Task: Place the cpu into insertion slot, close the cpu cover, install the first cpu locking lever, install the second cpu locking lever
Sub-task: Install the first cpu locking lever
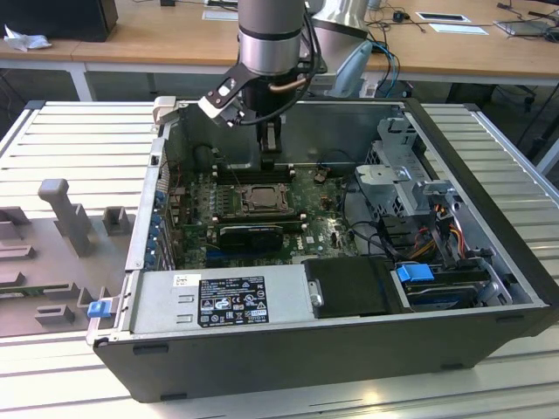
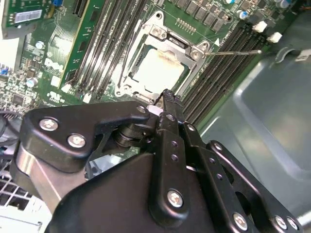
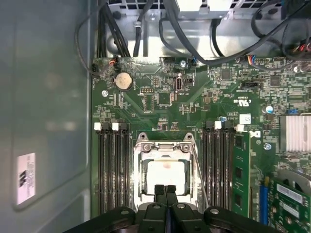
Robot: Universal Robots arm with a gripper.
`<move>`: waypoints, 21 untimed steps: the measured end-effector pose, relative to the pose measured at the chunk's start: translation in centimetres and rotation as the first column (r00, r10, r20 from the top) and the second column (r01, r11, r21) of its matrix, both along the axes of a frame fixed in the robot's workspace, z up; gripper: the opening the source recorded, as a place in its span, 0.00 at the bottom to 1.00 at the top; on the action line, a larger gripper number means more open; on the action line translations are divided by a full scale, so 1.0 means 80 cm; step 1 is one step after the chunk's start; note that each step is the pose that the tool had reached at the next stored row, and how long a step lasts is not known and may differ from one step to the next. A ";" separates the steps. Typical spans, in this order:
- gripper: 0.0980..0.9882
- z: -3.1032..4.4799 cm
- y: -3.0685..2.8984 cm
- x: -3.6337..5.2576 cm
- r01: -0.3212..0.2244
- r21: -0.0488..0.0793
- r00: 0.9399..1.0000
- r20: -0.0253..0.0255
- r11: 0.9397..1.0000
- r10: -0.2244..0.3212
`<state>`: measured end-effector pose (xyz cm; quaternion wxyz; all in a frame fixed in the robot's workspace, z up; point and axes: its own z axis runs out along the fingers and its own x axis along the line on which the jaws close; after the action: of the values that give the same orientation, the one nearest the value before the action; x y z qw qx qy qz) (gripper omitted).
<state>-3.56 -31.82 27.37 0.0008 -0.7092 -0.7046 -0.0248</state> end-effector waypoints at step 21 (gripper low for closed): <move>0.01 0.0058 0.0000 0.000 -0.254 0.000 0.967 0.000 0.967 0.254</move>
<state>-3.57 -31.82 27.84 0.0039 -0.6130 -0.7897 -0.0245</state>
